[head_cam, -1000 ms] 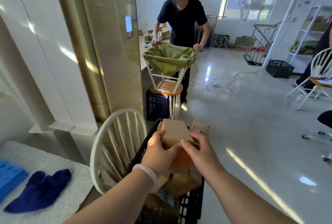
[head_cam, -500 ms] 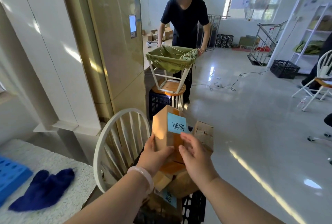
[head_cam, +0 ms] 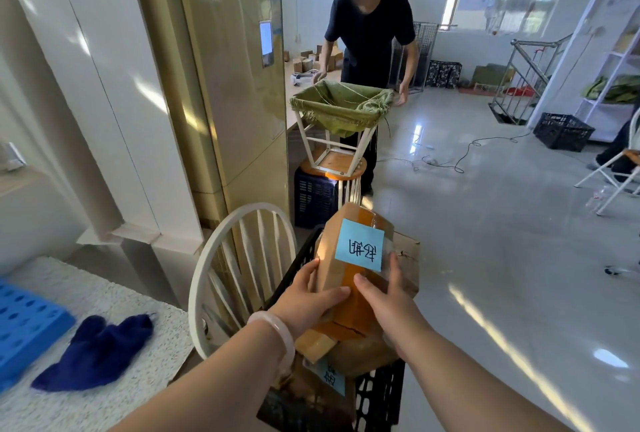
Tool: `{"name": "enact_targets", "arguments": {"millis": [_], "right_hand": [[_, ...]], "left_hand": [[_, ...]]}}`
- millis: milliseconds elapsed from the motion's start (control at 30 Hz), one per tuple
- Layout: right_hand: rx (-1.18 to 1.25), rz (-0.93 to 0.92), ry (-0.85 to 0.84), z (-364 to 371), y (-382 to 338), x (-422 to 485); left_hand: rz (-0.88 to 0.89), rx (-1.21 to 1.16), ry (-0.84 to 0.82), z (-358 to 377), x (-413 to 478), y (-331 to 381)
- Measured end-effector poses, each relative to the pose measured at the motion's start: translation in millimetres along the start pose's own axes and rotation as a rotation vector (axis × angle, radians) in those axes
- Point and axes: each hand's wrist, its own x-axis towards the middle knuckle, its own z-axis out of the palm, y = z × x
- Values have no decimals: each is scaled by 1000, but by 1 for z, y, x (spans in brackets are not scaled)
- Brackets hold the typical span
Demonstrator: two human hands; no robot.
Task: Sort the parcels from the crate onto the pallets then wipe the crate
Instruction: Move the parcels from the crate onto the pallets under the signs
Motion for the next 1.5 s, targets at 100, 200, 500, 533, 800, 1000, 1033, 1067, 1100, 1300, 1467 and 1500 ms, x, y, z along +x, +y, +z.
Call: {"name": "enact_targets", "arguments": {"millis": [100, 200, 500, 533, 800, 1000, 1033, 1067, 1100, 1300, 1467, 1500], "right_hand": [[39, 10, -3, -1, -2, 4], [57, -15, 29, -4, -2, 5], [-689, -323, -29, -17, 0, 6], [-778, -346, -64, -18, 0, 6], [-1107, -473, -350, -23, -12, 8], [-862, -300, -492, -17, -6, 13], [-832, -291, -488, -17, -3, 13], [-810, -290, -467, -17, -2, 11], [-787, -278, -438, -18, -1, 11], [-357, 42, -301, -32, 9, 21], [-71, 155, -213, -30, 14, 27], [-34, 171, -218, -27, 14, 28]], "left_hand": [[4, -33, 16, -5, 3, -4], [-2, -1, 23, -10, 5, -3], [5, 783, -55, -30, 5, 26], [5, 843, -71, -30, 3, 30], [117, 1210, -302, -24, -6, 49], [208, 1305, -409, -11, -8, 62], [227, 1291, -385, -11, -7, 61], [255, 1271, -338, -12, -6, 59], [298, 1235, -270, -13, -3, 56], [427, 657, 107, -12, 4, 15], [455, 672, 45, 2, -4, -44], [446, 622, 25, 4, -4, -51]]}}
